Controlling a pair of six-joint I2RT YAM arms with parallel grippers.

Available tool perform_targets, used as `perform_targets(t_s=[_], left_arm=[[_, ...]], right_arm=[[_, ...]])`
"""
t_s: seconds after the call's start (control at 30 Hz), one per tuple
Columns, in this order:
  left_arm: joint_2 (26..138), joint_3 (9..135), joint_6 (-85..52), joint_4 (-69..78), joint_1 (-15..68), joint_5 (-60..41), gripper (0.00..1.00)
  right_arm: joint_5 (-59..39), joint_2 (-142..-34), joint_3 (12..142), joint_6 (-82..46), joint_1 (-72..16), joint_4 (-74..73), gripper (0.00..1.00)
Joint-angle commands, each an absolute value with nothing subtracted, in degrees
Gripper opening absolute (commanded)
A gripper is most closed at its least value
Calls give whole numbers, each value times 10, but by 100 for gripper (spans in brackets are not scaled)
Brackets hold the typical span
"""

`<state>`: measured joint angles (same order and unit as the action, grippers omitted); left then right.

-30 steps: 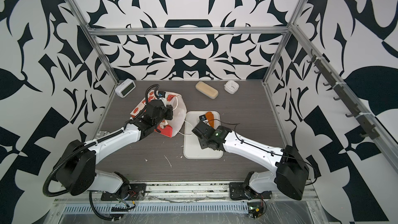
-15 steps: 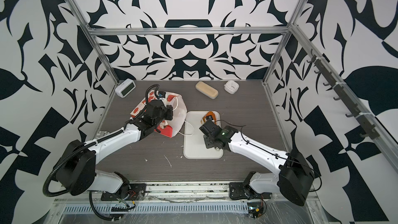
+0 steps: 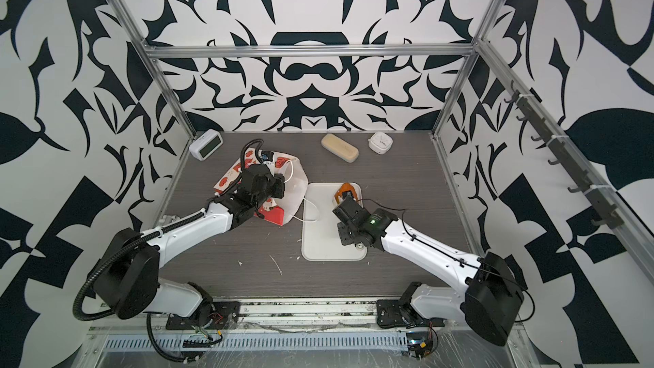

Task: Take the fake bread out of the paper bag
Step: 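Open the tongs and release the orange pastry on the tray, then move the tongs with the right gripper into the paper bag mouth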

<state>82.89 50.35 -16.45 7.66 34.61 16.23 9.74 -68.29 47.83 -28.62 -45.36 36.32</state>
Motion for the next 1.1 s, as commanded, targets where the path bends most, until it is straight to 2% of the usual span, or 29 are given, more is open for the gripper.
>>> perform_targets(t_s=[0.0, 0.17, 0.33, 0.77, 1.07], left_arm=[[815, 522, -158, 53, 343, 156, 0], [809, 547, -112, 8, 343, 130, 0], [812, 565, -45, -16, 343, 104, 0], [818, 553, 61, 18, 338, 44, 0], [775, 503, 95, 35, 330, 17, 0]], right_arm=[[48, -658, 501, -273, -462, 313, 34], [49, -665, 532, -279, -515, 291, 34], [26, -685, 524, -289, -531, 234, 34], [-24, -789, 526, -302, -579, 84, 34], [28, -808, 510, -322, -580, 50, 33]])
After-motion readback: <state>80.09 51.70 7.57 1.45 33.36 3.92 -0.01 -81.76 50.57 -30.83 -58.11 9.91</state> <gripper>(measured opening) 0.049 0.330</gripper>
